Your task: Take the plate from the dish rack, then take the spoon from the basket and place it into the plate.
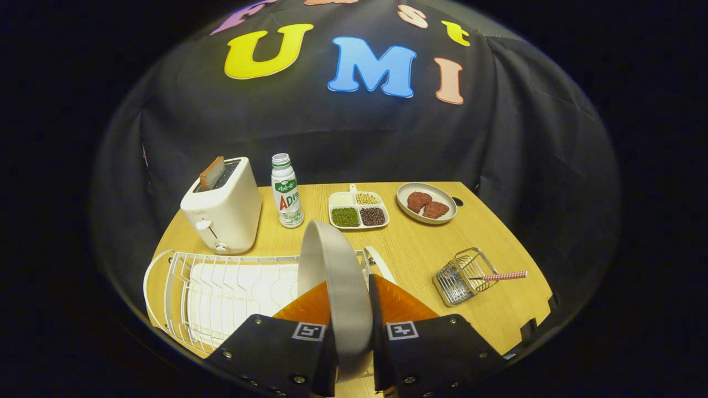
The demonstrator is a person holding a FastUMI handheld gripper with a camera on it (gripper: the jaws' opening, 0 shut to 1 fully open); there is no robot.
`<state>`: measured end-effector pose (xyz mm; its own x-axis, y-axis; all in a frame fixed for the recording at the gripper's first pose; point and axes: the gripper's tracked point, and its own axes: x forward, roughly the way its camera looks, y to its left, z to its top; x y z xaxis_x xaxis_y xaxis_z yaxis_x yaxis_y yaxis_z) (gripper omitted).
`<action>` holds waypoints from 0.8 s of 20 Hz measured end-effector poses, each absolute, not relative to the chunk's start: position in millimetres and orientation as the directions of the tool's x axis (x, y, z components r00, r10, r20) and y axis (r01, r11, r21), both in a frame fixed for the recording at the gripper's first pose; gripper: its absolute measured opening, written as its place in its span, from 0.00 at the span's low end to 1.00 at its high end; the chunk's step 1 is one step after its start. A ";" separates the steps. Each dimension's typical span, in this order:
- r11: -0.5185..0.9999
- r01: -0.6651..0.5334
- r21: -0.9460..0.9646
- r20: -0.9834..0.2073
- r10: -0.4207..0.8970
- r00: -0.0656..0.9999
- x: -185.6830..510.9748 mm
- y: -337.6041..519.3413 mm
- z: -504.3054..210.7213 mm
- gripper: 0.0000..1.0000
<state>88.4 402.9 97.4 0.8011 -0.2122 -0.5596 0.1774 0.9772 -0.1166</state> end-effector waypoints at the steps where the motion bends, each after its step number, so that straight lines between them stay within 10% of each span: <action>1: 0.972 0.175 -0.155 -0.543 -0.232 0.807 88.6 401.2 102.8 0.26; 16: 0.953 0.215 -0.212 -0.425 -0.288 0.858 42.8 389.7 166.1 0.26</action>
<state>42.8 389.7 166.1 0.8578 -0.2885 -0.4254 0.2154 0.9532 -0.2121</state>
